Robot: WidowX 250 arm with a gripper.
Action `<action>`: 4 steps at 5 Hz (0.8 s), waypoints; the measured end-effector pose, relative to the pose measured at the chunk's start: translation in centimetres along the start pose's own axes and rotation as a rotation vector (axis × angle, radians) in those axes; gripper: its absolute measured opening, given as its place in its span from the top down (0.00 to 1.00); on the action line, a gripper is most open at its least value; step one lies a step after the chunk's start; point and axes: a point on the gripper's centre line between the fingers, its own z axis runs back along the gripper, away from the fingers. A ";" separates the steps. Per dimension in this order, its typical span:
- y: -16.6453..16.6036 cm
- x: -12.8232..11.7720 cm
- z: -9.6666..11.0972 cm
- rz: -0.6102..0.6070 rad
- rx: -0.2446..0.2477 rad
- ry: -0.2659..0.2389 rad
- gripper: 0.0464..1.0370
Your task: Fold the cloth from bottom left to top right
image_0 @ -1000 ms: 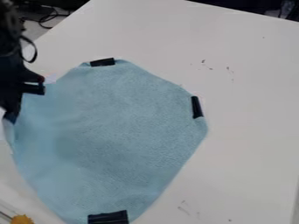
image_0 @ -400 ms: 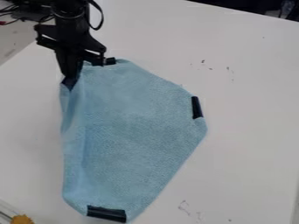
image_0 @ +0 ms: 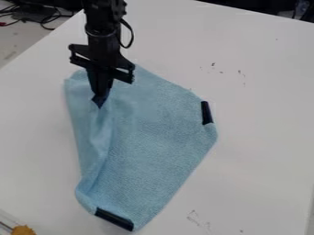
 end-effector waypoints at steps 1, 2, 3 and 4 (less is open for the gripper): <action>-0.6 0.4 -1.2 -0.010 -0.032 0.015 0.96; -0.9 0.6 -1.8 -0.012 -0.045 0.016 0.80; -0.9 0.8 -1.7 -0.020 -0.049 0.011 0.53; -1.0 0.7 -1.5 -0.026 -0.032 0.017 0.22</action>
